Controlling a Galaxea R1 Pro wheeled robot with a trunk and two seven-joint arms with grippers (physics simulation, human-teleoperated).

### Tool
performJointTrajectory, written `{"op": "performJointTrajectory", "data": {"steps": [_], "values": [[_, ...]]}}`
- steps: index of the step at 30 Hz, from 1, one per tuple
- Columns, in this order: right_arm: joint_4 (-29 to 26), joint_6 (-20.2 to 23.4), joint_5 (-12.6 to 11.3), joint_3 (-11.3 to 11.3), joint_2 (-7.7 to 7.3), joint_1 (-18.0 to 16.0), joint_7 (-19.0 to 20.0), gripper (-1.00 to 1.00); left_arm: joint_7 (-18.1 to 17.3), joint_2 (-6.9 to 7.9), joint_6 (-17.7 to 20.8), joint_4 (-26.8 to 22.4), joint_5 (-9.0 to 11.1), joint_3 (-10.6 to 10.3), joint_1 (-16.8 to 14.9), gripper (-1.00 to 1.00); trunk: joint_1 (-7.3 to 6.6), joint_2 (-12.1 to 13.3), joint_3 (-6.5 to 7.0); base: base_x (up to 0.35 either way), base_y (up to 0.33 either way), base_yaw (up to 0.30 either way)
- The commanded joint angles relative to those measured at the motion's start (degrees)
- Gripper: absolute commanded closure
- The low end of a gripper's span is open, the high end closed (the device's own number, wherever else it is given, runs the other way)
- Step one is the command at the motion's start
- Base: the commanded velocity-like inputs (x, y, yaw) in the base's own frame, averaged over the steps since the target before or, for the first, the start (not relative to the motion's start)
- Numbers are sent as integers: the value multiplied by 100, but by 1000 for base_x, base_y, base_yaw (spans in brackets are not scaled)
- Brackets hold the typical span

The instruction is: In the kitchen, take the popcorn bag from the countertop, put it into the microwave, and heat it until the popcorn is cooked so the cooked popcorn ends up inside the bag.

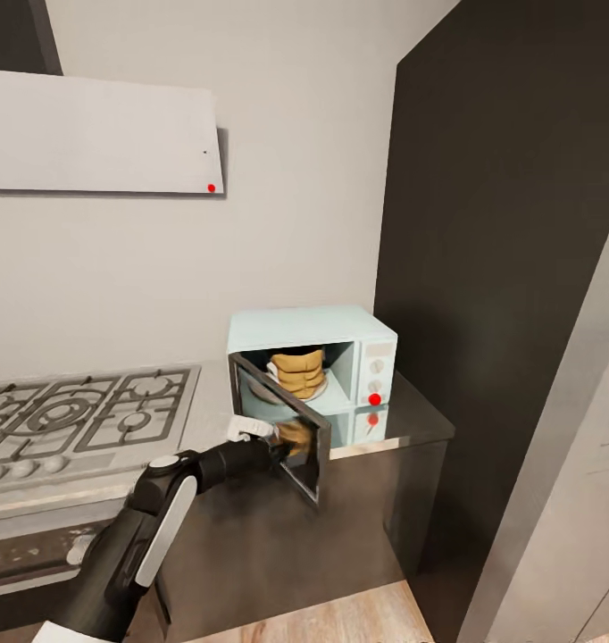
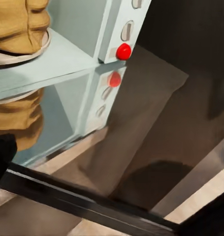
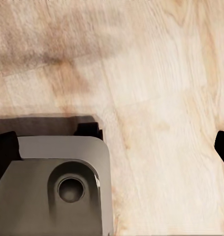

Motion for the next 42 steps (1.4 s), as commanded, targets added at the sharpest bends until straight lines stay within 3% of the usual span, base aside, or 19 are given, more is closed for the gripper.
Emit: {"op": "performJointTrajectory", "data": {"steps": [1,10,13,15,21,24,29,32,42], "values": [[17,-31,10,-35,-2,-8,20,-100,4,0,38,-6,42,-12,-4,-100,0,-5,-7,0,0,-203],[17,-28,11,-35,-2,-8,17,-100,29,-6,33,0,29,-9,-2,-100,0,-5,-7,0,0,-237],[17,-28,11,-36,-2,-8,17,-100,332,-5,30,-2,28,-5,-2,-100,0,-5,-7,0,0,-242],[17,-29,11,-37,-2,-8,17,-100,755,-3,29,-8,38,2,-6,-100,0,-5,-7,0,0,-239],[17,-30,11,-36,-9,-8,17,-100,1157,-8,29,-18,35,1,-6,-100,0,-5,-7,0,0,-52],[17,-38,11,-35,-11,-6,17,-100,1462,-113,47,-23,37,-4,-2,-100,0,-5,-7,0,0,-1],[17,-38,11,-35,-11,-8,24,-100,1514,-367,62,-23,33,-7,-7,-100,0,-5,-7,0,0,0],[17,-38,11,-35,-79,-8,34,-100,1513,-403,70,-23,38,0,-6,-100,0,-5,-7,0,0,0],[17,-38,11,-35,-90,-8,36,-100,1511,-471,82,-15,42,-11,-1,-100,0,-5,-7,22,-6,0]]}}
